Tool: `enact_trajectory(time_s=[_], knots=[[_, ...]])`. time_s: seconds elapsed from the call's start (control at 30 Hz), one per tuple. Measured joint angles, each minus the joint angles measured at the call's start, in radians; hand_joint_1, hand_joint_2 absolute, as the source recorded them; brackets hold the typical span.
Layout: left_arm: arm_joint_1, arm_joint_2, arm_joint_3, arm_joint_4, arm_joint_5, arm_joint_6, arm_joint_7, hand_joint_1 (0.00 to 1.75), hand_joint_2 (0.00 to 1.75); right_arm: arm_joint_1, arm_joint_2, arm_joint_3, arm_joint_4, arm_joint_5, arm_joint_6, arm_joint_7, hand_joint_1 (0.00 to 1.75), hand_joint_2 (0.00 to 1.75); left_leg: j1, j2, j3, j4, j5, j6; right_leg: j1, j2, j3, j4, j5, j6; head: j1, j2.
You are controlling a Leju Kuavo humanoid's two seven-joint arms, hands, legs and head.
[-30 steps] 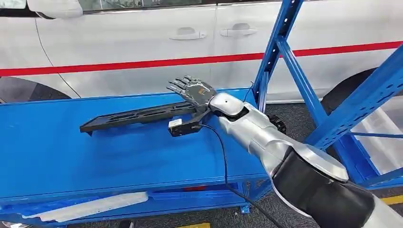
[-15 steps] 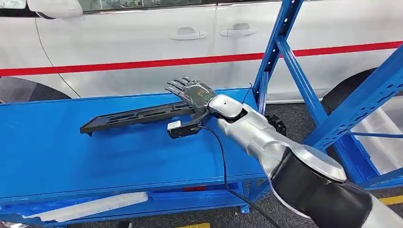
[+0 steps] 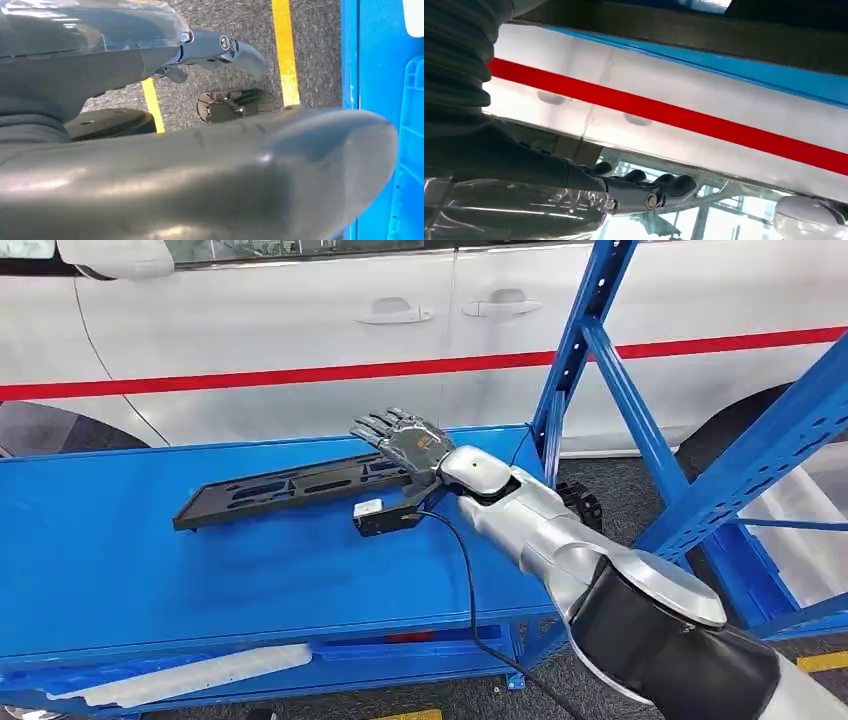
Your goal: Take the parts from the cabinet and place them on the table.
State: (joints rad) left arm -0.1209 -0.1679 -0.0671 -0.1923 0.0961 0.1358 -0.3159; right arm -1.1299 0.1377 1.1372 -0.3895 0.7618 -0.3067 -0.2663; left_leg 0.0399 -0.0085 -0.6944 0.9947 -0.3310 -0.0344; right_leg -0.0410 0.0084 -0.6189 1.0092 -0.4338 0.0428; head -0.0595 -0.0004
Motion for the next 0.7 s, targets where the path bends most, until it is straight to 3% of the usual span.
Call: enact_trajectory(time_s=[0.7], knots=[[0.007, 0.001, 0.000, 0.000, -0.009, 0.002, 0.010, 0.00, 0.00, 0.027, -0.001, 0.026, 0.010, -0.011, 0.002, 0.004, 0.00, 1.75, 0.000, 0.000, 0.000, 0.000, 0.000, 0.000, 0.000, 0.000, 0.000, 0.000, 0.000, 0.000, 0.000, 0.000]])
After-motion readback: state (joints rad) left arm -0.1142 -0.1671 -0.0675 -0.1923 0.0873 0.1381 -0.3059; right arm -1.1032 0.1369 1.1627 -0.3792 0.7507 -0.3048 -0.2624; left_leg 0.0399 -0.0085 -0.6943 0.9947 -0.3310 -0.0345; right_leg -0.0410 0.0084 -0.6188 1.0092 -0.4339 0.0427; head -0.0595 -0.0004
